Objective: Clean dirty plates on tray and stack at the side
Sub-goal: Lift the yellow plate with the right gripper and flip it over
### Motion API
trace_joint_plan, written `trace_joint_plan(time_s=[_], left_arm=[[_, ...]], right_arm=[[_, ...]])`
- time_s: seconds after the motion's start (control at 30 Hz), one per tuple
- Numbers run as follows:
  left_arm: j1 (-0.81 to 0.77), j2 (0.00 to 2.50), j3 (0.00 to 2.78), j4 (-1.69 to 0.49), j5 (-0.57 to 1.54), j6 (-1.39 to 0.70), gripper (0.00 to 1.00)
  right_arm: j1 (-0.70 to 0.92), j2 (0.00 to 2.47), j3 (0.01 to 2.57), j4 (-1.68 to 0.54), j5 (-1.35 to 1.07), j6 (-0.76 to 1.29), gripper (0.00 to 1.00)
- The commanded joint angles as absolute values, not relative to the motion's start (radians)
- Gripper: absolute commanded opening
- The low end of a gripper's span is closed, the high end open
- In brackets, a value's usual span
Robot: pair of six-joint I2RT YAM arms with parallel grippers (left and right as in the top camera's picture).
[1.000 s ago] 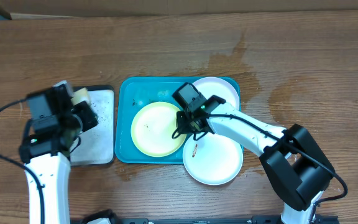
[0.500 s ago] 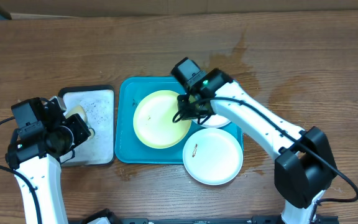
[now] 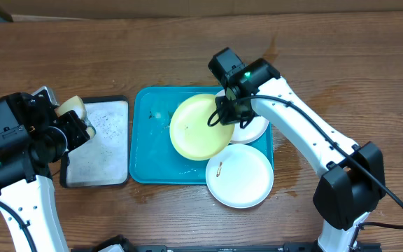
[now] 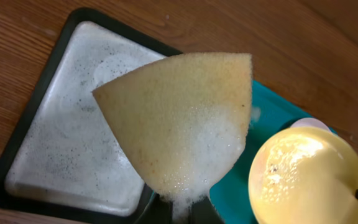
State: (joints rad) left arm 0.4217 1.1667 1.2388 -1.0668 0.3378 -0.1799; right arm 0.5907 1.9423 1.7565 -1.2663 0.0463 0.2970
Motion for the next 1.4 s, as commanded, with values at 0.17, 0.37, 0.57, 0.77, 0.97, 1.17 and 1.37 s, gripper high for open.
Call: trace_joint_plan(time_s=[0.17, 0.37, 0.57, 0.77, 0.97, 1.17, 1.37], left_arm=[[0.435, 1.152, 1.281, -1.08, 0.455, -0.165, 0.04], [0.488, 1.151, 1.349, -1.077, 0.499, -0.196, 0.04], [0.495, 1.152, 1.366, -1.081, 0.48, -0.198, 0.04], [0.495, 1.152, 1.366, -1.096, 0.411, -0.198, 0.04], [0.495, 1.152, 1.366, -1.1, 0.411, -0.198, 0.04], [0.495, 1.152, 1.366, -1.104, 0.407, -0.194, 0.04], [0.495, 1.155, 1.366, -1.104, 0.363, -0.194, 0.04]], right_arm=[[0.597, 1.915, 1.903, -1.267, 0.115, 0.253, 0.04], [0.64, 1.929, 1.905, -1.203, 0.119, 0.252, 0.04], [0.681, 1.948, 1.904, -1.176, 0.185, 0.211, 0.04], [0.715, 1.949, 1.904, -1.123, 0.327, 0.202, 0.04], [0.742, 1.955, 1.903, -0.98, 0.433, 0.125, 0.04], [0.758, 2.004, 1.903, -0.855, 0.577, 0.053, 0.04], [0.817, 2.073, 1.902, -0.736, 0.879, -0.01, 0.04]])
